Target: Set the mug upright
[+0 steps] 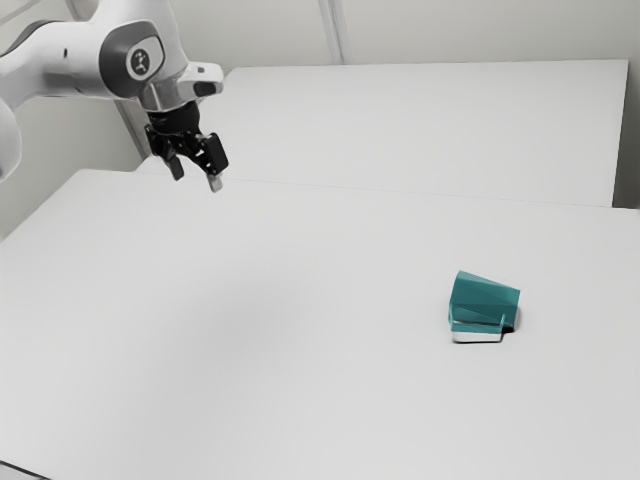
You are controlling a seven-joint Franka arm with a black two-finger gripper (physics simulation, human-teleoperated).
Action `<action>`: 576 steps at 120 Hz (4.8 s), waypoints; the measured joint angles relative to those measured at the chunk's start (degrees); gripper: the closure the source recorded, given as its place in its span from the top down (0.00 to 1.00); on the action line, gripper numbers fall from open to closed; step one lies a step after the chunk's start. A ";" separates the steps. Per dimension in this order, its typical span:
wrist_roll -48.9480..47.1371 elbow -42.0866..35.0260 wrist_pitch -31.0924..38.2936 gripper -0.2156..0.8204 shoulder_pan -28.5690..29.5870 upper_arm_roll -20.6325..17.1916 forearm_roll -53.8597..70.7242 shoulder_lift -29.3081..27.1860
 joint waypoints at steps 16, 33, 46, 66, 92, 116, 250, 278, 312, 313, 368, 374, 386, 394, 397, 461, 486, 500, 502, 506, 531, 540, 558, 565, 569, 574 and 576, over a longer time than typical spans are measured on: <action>0.52 -0.28 1.85 0.79 0.55 0.12 -0.26 0.03; -0.03 -2.58 6.80 0.79 0.81 0.26 -1.58 0.69; -0.89 -2.98 12.43 0.79 -0.89 1.00 -5.94 4.31; -1.88 -3.00 19.30 0.79 -7.56 6.01 -17.37 9.88; -2.82 -8.48 25.67 0.79 -11.14 4.55 -27.99 10.70; -3.34 -12.32 31.05 0.79 -11.23 1.88 -30.30 11.33; -4.39 -3.07 44.04 0.76 -26.02 -1.27 -43.35 26.42; -4.57 -3.09 45.62 0.75 -27.38 -2.26 -45.40 26.93; -4.54 -2.94 47.49 0.54 -28.66 -3.50 -46.07 26.94; -4.54 -2.87 47.53 0.53 -28.67 -3.53 -46.04 26.93; -4.69 0.15 49.22 0.09 -29.12 -4.15 -43.12 26.24; -4.86 0.13 49.18 0.08 -29.11 -4.10 -42.91 25.78; -5.30 -1.56 48.27 0.06 -29.07 -3.31 -42.56 23.40; -5.62 -3.02 46.63 0.05 -29.01 -1.93 -42.22 21.43; -5.76 -3.30 45.61 0.05 -28.97 -1.14 -41.86 20.70; -10.67 -13.16 24.18 0.04 -7.08 -0.18 -4.81 5.87; -12.12 -11.36 22.91 0.03 -4.49 -0.18 0.69 8.98; -12.76 -11.31 22.99 0.03 -4.28 0.02 1.57 10.27; -12.84 -11.32 23.07 0.03 -4.23 0.03 1.64 10.38; -13.00 -11.38 23.27 0.03 -3.89 0.00 1.77 10.49; -13.85 -11.76 24.02 0.03 -1.16 -0.02 2.44 10.85; -14.09 -11.79 24.14 0.03 -1.10 -0.02 2.51 11.62; -14.56 -11.85 24.00 0.03 -1.09 -0.03 2.52 12.45; -14.72 -11.86 23.87 0.03 -1.09 -0.03 2.52 12.58; -14.80 -11.87 23.81 0.03 -1.09 -0.03 2.52 12.70; -14.89 -11.85 23.76 0.03 -1.09 -0.03 2.52 12.85; -14.93 -11.85 23.74 0.03 -1.09 -0.03 2.52 12.90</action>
